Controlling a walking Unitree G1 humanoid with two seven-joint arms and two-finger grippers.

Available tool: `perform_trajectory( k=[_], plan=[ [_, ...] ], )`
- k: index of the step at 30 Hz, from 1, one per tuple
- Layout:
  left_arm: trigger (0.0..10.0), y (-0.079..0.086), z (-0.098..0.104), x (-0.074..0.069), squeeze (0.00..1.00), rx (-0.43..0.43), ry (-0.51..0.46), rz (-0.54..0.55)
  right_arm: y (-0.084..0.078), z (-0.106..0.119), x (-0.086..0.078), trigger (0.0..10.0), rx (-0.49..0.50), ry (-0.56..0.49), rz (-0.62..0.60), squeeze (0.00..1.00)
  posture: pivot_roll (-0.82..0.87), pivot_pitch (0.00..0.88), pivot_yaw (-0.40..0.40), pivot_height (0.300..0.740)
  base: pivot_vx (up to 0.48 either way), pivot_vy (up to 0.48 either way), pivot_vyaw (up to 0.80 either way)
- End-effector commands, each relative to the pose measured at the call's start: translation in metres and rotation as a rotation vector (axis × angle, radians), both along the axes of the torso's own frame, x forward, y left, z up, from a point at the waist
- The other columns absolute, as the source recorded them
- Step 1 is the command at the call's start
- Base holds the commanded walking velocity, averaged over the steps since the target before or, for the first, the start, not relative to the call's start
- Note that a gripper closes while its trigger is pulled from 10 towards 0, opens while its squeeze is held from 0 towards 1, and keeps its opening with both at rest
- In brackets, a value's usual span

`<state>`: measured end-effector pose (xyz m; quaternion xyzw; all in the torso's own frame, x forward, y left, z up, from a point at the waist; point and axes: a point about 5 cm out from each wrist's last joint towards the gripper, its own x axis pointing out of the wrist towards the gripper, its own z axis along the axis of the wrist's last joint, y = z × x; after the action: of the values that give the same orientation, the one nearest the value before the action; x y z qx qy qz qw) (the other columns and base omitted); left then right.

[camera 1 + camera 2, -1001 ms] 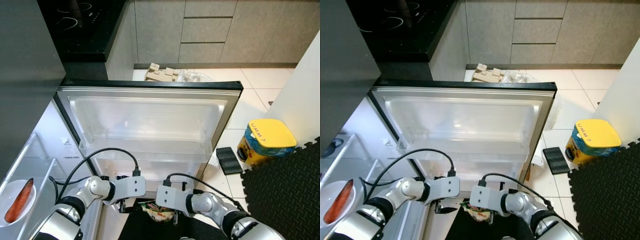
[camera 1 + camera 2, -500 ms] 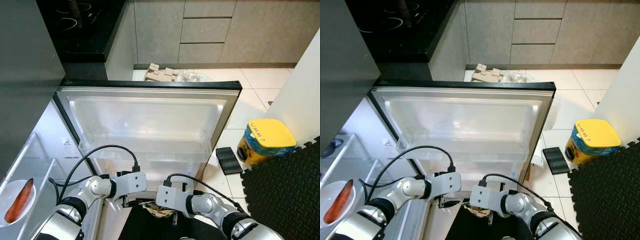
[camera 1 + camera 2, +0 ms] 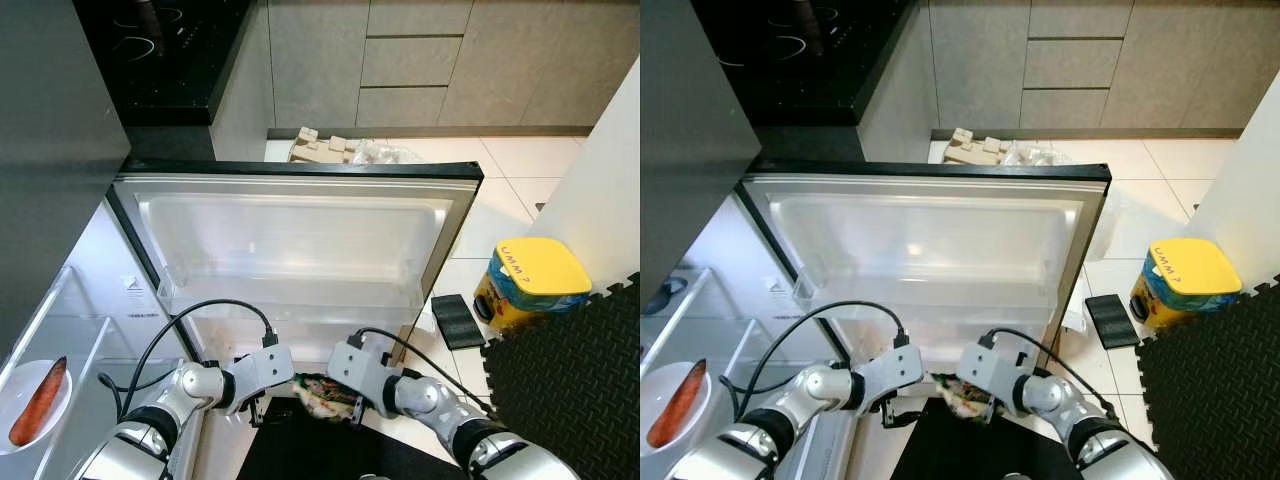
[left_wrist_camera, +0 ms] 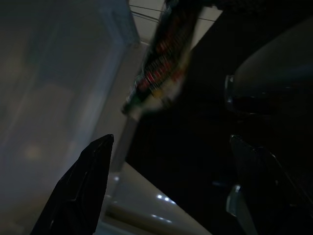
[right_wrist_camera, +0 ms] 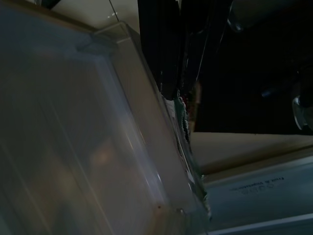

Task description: Restocking fridge

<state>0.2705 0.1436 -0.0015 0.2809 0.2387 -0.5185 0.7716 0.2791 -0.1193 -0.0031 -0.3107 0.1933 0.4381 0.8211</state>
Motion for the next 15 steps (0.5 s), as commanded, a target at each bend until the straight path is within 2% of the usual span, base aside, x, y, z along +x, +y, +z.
perform_trajectory(
  k=[1,3,9,11,15],
  plan=[
    [10.0,0.009,-0.003,-0.003,0.00,0.008,0.008,0.025,0.002,0.001,0.000,10.0,0.029,-0.005,-0.012,0.00,-0.19,0.071,0.015,0.715,0.000,0.000,0.00],
    [10.0,0.005,-0.002,-0.003,0.00,-0.020,0.015,0.030,0.006,0.003,0.002,10.0,0.039,-0.013,-0.003,0.00,-0.19,0.071,0.016,0.715,0.000,0.000,0.00],
    [10.0,-0.003,0.000,-0.001,0.00,-0.031,-0.002,0.020,0.014,0.006,0.004,10.0,0.051,-0.023,0.014,0.00,-0.19,0.070,0.012,0.715,0.000,0.000,0.00],
    [10.0,-0.008,0.003,0.004,0.00,-0.027,-0.049,0.028,0.020,0.008,0.005,10.0,0.049,-0.028,0.034,0.00,-0.19,0.070,0.008,0.715,0.000,0.000,0.00],
    [10.0,-0.010,0.006,0.008,0.00,-0.022,-0.080,0.040,0.022,0.009,0.006,10.0,0.051,-0.030,0.042,0.00,-0.18,0.069,0.006,0.715,0.000,0.000,0.00]
  ],
)
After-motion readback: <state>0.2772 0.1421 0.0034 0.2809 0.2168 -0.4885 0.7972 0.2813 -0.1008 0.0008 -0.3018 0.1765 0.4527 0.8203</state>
